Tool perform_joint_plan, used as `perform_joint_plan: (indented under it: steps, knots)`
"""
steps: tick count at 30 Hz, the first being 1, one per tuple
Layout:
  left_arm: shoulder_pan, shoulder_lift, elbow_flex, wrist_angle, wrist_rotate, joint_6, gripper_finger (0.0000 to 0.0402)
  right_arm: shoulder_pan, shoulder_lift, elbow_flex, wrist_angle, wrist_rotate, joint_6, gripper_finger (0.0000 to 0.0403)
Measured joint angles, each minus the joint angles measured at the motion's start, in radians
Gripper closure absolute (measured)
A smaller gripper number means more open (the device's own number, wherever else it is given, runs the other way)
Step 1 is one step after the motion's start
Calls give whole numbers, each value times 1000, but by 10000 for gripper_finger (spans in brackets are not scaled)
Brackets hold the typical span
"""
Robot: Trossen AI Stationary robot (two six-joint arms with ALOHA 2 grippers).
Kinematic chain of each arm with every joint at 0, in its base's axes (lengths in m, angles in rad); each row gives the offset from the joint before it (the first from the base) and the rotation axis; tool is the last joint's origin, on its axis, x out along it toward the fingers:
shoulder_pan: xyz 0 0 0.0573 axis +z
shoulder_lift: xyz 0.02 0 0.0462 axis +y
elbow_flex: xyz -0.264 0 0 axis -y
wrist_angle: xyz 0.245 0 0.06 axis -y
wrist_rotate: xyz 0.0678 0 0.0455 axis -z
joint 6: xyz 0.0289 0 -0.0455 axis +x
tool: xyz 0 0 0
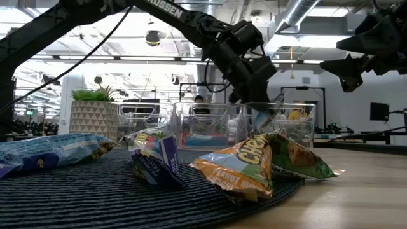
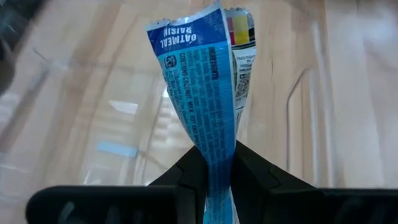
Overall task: Pick and place Granola Bars by type
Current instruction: Put the blue granola bar into the right transparent bin
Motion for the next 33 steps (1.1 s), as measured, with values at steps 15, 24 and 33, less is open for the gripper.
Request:
perform_joint_plan:
  steps: [15,24,33]
  knots:
    - [0,1,-1,-36,44,27,252,0,0,0,-1,0,0,159]
    - [-10,0,80,-46,20,-84,228,0,0,0,-1,0,0,159]
    - [-66,-2,306,-275,-69,-242,239,0,0,0,0,0,0,159]
